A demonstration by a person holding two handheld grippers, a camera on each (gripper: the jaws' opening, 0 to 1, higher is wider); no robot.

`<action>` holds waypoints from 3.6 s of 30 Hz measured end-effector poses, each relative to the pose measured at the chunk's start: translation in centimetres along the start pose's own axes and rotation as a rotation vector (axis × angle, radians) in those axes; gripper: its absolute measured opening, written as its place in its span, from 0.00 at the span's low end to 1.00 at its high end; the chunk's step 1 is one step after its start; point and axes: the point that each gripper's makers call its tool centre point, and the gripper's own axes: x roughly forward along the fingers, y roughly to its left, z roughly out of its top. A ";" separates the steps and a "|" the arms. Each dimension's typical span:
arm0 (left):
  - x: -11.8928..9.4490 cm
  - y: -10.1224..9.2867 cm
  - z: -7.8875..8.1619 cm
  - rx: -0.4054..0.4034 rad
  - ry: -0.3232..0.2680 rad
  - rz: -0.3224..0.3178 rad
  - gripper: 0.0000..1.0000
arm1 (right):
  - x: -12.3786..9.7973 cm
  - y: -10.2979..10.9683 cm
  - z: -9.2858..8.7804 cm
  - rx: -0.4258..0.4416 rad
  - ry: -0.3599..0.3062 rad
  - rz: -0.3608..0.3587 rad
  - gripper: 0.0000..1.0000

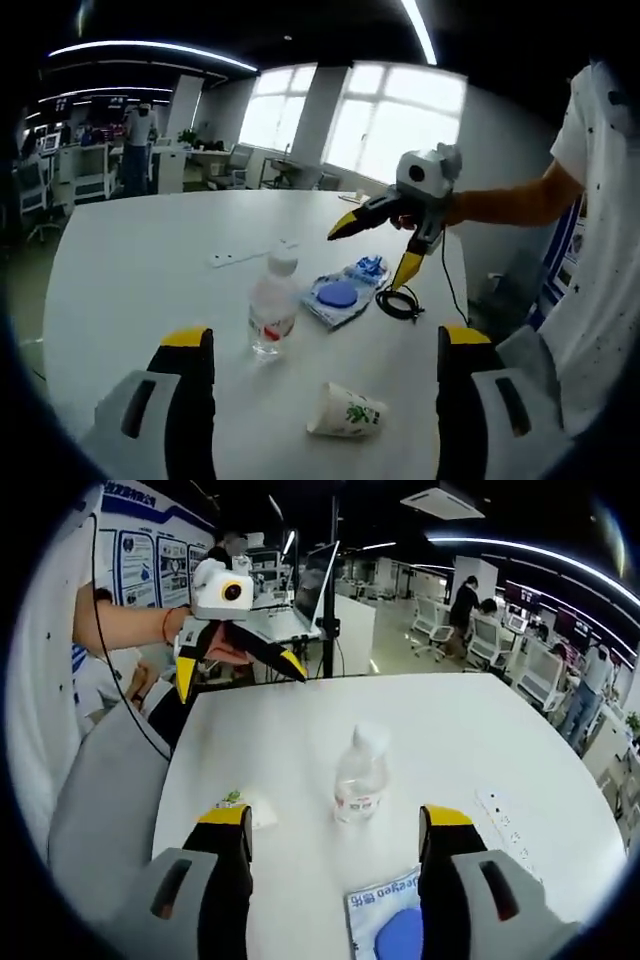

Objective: Arrange the tabletop items into an orderly group along one side of the table until the central work area is clear of visible clutter.

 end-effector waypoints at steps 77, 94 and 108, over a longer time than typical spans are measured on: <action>-6.3 -3.4 -3.8 -0.106 -0.058 0.113 0.90 | 11.5 9.5 -5.7 -0.004 0.248 0.558 0.15; -5.8 -4.0 -3.9 -0.108 -0.058 0.104 0.89 | 9.6 11.2 -5.9 0.030 0.286 0.657 0.03; -5.6 -4.8 -3.9 -0.102 -0.061 0.094 0.89 | 7.9 13.9 -5.3 0.062 0.307 0.751 0.00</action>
